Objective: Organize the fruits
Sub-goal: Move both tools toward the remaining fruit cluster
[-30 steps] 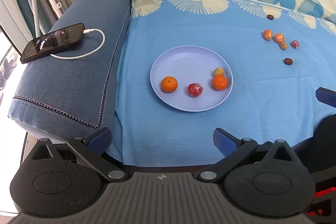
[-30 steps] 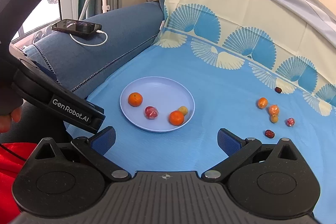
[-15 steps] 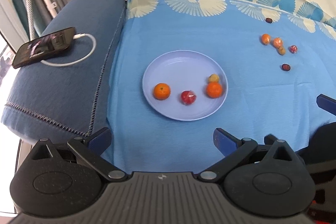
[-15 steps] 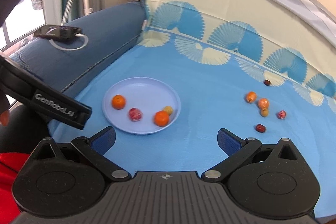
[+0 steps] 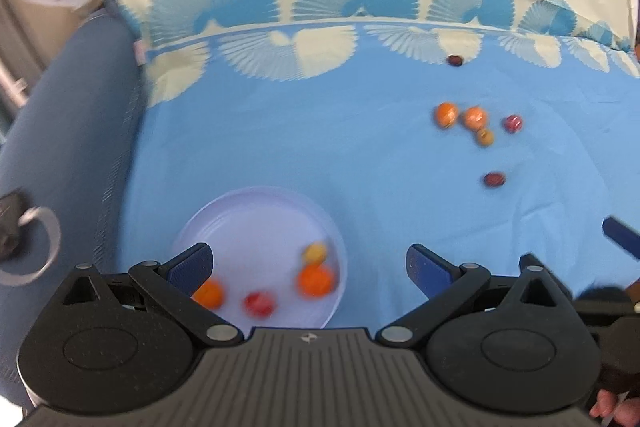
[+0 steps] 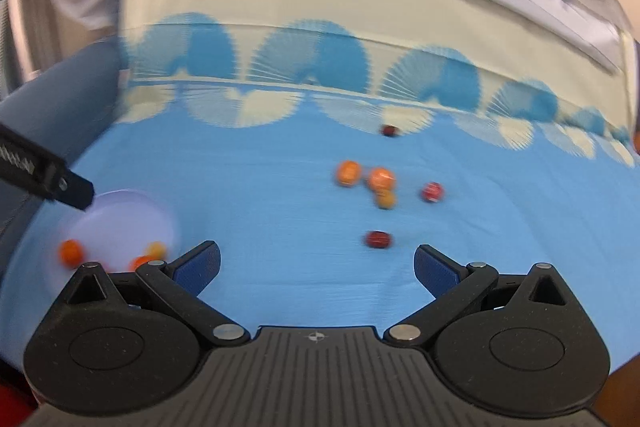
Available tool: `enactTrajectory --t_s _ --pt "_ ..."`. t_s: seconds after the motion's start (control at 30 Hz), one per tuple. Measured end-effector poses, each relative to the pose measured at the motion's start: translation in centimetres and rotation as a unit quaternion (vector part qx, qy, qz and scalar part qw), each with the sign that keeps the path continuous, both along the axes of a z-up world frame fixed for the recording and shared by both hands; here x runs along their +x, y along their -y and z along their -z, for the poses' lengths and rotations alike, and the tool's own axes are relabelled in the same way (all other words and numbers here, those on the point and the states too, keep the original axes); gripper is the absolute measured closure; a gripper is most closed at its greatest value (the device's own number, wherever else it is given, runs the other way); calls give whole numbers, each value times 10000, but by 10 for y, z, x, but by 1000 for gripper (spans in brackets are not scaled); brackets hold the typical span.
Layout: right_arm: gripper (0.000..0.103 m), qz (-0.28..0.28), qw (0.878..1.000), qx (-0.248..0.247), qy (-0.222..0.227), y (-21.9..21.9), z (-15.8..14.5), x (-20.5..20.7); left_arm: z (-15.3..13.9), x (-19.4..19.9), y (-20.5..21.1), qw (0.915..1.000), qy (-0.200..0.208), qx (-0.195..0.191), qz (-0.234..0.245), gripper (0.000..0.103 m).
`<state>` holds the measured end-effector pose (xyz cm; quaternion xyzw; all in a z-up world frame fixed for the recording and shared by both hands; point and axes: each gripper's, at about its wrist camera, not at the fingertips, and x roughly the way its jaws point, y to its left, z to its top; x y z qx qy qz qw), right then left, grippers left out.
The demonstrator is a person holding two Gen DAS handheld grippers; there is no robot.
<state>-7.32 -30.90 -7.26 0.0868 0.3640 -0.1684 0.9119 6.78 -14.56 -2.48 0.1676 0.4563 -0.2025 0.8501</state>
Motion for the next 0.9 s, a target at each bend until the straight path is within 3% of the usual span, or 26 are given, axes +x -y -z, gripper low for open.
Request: enactTrajectory --t_s 0.23,0.37,0.5,0.63,0.73,0.9 --pt "1 421 9990 128 -129 55 51 34 45 52 100 9973 -136 119 717 0" --pt "1 409 9988 228 -155 78 84 63 80 88 164 9927 5 282 1175 0" --pt "1 283 9995 40 -159 92 112 90 120 128 217 9884 -160 420 1453 0" --pt "1 272 9988 290 -281 109 140 107 154 158 250 9831 -563 451 1680 0" --pt "1 55 9974 475 -542 106 163 111 172 167 268 9785 -428 601 1924 0" --pt "1 59 9984 391 -398 103 168 107 184 177 282 9744 -530 528 2122 0"
